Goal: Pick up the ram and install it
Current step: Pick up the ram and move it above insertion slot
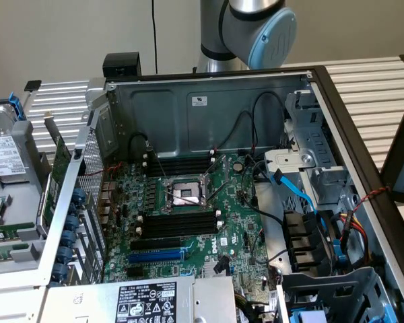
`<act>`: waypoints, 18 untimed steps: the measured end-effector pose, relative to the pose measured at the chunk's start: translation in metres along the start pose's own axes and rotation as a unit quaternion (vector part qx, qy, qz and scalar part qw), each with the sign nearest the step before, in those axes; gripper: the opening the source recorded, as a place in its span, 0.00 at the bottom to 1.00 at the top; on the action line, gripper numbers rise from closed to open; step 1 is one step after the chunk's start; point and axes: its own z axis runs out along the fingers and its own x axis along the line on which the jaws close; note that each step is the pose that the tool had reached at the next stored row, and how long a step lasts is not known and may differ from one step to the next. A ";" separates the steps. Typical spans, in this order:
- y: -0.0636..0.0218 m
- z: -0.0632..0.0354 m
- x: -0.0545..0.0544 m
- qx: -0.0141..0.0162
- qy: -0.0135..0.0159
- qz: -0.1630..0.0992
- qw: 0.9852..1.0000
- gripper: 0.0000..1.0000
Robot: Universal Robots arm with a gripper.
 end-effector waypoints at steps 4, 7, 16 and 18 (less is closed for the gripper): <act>0.0002 0.0002 0.001 0.001 -0.001 -0.023 1.000 0.11; 0.0003 0.0006 0.001 0.003 -0.001 -0.050 0.999 0.11; 0.0003 0.0024 0.000 0.006 -0.003 -0.132 0.991 0.11; 0.0003 0.0027 0.000 0.007 -0.004 -0.150 0.989 0.11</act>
